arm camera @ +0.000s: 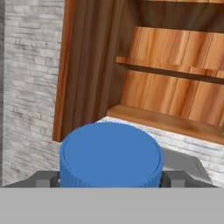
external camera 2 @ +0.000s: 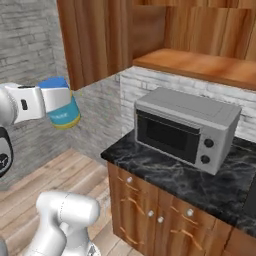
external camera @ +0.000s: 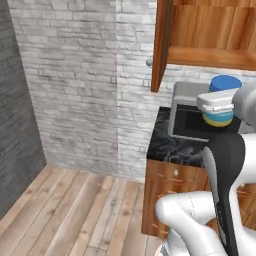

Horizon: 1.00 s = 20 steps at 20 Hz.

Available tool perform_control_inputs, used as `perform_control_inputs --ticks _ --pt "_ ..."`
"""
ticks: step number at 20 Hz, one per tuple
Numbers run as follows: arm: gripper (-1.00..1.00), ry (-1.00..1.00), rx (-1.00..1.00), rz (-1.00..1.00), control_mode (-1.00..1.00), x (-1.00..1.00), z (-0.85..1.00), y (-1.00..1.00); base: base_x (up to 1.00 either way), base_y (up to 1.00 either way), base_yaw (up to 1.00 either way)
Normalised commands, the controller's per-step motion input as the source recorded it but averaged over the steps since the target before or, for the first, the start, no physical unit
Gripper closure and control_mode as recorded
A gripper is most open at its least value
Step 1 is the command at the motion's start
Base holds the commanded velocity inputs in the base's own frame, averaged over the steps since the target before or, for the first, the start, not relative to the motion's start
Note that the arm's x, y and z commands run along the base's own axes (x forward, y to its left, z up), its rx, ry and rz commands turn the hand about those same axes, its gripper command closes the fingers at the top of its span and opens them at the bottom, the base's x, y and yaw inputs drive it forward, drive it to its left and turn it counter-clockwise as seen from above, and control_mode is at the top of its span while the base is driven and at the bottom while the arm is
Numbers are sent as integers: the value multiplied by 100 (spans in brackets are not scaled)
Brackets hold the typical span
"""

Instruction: Move the mayonnaise and mustard from the cabinet to the dining counter.

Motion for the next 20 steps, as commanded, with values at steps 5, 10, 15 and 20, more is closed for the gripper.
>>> perform_control_inputs --ticks 5,10,15,20 --pt "100 0 0 0 100 0 0 0 -31 61 64" --pt "100 0 0 0 100 0 0 0 -29 77 60" --pt "100 0 0 0 100 0 0 0 -22 70 58" --pt "100 0 0 0 100 0 0 0 -12 44 57"
